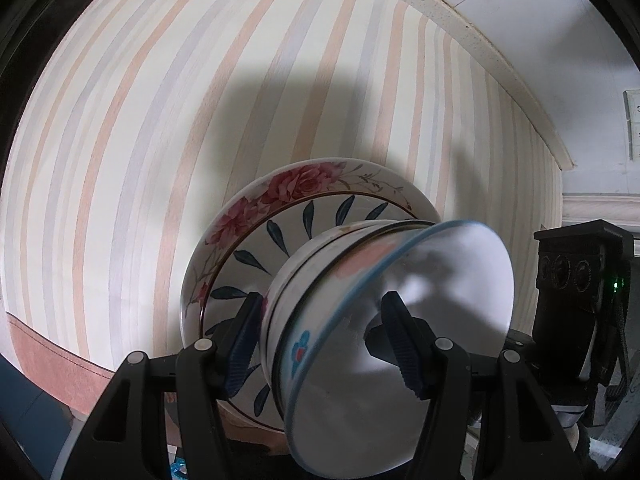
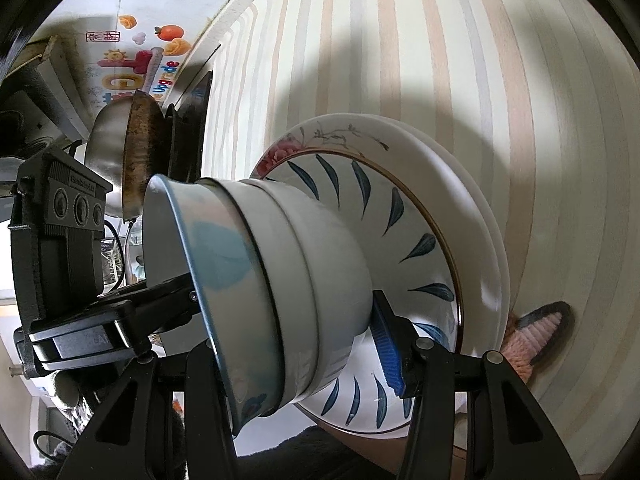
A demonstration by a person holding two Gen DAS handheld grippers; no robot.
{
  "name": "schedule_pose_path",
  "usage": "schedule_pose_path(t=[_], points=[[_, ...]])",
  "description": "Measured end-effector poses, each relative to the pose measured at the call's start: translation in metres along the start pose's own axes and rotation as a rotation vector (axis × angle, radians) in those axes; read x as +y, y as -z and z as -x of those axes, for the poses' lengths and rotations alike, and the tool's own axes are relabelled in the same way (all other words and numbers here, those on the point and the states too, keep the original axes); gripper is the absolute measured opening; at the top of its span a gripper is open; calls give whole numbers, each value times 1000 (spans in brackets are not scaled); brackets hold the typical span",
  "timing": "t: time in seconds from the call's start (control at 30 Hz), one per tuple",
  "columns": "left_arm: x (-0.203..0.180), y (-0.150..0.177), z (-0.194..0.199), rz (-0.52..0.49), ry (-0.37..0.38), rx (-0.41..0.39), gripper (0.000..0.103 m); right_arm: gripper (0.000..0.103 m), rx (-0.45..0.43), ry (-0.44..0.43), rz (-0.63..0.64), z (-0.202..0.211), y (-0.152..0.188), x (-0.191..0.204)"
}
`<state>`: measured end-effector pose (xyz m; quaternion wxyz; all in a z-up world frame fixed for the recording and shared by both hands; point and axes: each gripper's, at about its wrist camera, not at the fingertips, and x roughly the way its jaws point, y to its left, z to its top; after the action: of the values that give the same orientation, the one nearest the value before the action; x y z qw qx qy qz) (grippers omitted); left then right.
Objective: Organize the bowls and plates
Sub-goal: 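Carry the bowl stack with both grippers over the plate stack, then lower the bowl stack onto the blue-striped plate and open both grippers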
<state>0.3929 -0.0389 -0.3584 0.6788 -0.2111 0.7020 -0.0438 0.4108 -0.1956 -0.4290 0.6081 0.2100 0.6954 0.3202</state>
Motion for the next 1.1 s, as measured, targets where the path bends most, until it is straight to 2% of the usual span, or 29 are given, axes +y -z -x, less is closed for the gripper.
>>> schedule_pose_path(t=[0.27,0.43,0.5,0.6,0.63,0.67,0.7,0.73,0.77,0.97,1.1], points=[[-5,7,17,-42,-65,-62,58,54,-5,42,4,5,4,6],[-11,25,43,-78,-159,-159,58,54,-67,108,35,31,13,17],[-13,33,50,-97,-191,-186,58,59,-110,157,51,46,21,26],[-15,49,62,-132,-210,-227,59,74,-177,234,72,67,35,41],[-14,53,65,-139,-215,-236,60,83,-203,268,81,74,40,48],[-14,58,69,-147,-228,-254,62,87,-235,303,95,80,45,55],[-15,63,74,-159,-249,-277,68,88,-272,342,111,87,54,64],[-16,69,80,-174,-265,-301,83,91,-291,366,113,91,58,69],[-15,74,86,-183,-269,-320,89,92,-322,403,118,96,67,77],[-14,110,129,-253,-283,-446,93,96,-484,514,115,115,113,118],[-13,140,158,-285,-262,-503,97,97,-555,526,105,123,148,142]])
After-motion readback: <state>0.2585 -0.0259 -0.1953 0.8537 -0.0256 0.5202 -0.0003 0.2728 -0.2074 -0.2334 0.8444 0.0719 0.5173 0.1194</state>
